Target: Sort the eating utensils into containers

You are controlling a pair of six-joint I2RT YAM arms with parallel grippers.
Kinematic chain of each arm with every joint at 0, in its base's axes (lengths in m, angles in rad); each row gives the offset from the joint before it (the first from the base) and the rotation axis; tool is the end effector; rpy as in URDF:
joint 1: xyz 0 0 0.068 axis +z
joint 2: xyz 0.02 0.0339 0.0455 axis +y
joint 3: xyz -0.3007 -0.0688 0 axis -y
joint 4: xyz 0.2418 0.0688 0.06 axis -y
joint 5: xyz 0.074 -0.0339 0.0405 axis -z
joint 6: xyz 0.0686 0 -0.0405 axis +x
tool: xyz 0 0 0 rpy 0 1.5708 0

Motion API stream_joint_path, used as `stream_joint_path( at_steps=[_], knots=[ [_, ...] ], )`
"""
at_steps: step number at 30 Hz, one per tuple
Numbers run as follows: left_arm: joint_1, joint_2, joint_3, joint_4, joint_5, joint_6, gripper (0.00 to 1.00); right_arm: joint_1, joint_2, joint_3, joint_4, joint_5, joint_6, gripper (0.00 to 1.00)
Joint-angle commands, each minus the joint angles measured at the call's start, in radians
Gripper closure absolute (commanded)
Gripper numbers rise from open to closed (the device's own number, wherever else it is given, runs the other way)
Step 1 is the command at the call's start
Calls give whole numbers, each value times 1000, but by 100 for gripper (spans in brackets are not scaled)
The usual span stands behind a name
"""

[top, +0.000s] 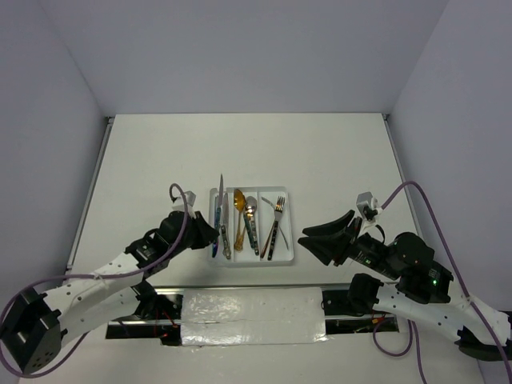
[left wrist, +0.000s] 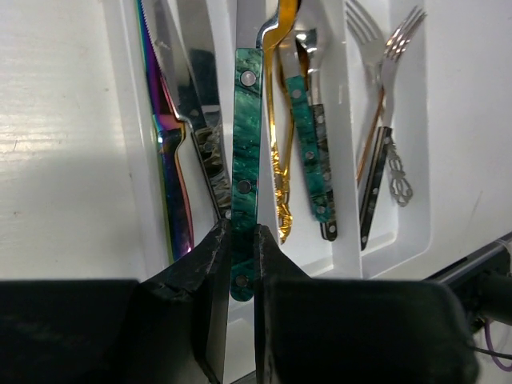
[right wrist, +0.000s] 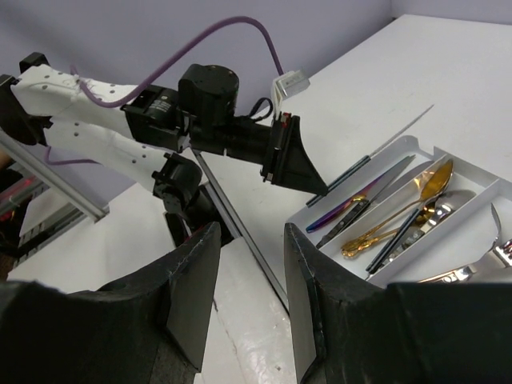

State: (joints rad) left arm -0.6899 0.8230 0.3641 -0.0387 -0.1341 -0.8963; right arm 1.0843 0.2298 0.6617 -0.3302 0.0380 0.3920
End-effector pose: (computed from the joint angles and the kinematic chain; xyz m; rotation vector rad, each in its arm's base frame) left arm 0.1475 -0.1098 0.2129 -0.3098 2.1499 -0.8176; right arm 0.0320 0.0549 0.3522 -0.5052 1.4988 1.1559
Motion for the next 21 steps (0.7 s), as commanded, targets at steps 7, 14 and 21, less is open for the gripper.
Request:
stream_joint_path(
  at_steps=[7, 14, 21],
  knots=[
    [-36, 65, -5, 100, -71, -52, 100, 8, 2, 10, 22, 22, -16, 55],
    [-48, 79, -28, 86, -91, -78, 100, 8, 5, 10, 20, 23, -18, 55],
    [-66, 131, -28, 106, -74, -81, 100, 8, 6, 10, 23, 31, -18, 54]
  ],
)
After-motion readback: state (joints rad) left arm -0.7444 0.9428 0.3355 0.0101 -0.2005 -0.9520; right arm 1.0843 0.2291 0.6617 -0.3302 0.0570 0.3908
